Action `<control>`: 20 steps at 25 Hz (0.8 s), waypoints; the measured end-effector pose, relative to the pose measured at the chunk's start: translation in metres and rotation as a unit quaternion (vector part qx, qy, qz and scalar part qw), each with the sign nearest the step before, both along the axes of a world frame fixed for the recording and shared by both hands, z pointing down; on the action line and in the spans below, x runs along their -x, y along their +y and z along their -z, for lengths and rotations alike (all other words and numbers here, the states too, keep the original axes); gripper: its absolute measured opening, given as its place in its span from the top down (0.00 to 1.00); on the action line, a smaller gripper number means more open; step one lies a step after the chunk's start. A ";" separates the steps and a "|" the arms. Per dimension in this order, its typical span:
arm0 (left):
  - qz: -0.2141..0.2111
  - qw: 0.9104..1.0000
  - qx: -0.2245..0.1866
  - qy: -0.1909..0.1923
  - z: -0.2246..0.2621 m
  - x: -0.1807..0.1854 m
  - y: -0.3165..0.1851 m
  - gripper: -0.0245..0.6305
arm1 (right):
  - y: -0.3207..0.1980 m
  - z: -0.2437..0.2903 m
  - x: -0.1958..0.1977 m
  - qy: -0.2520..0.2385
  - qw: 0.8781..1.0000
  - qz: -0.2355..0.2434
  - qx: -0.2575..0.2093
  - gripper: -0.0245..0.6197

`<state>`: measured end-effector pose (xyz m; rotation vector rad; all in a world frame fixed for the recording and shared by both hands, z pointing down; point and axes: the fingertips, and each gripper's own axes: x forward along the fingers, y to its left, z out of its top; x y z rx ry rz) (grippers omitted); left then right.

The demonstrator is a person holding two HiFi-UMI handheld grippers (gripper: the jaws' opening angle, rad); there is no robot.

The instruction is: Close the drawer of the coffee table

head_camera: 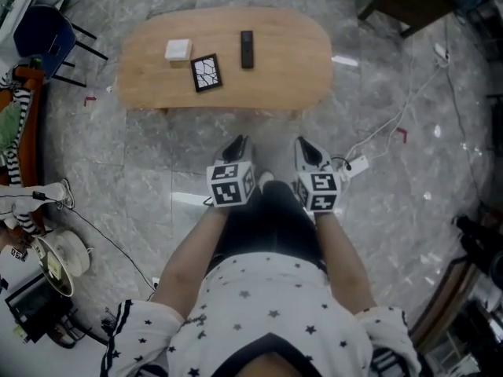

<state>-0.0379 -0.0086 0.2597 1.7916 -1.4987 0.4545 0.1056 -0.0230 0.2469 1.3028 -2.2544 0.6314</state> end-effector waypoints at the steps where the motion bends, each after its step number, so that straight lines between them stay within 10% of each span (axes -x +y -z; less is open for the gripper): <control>1: -0.001 1.000 -0.002 0.001 0.004 -0.001 0.002 0.86 | 0.001 0.007 0.000 -0.001 1.000 0.000 -0.005 0.95; 20: -0.038 0.998 -0.040 0.011 0.063 -0.030 0.031 0.93 | 0.035 0.061 0.004 -0.021 0.999 0.033 -0.026 0.95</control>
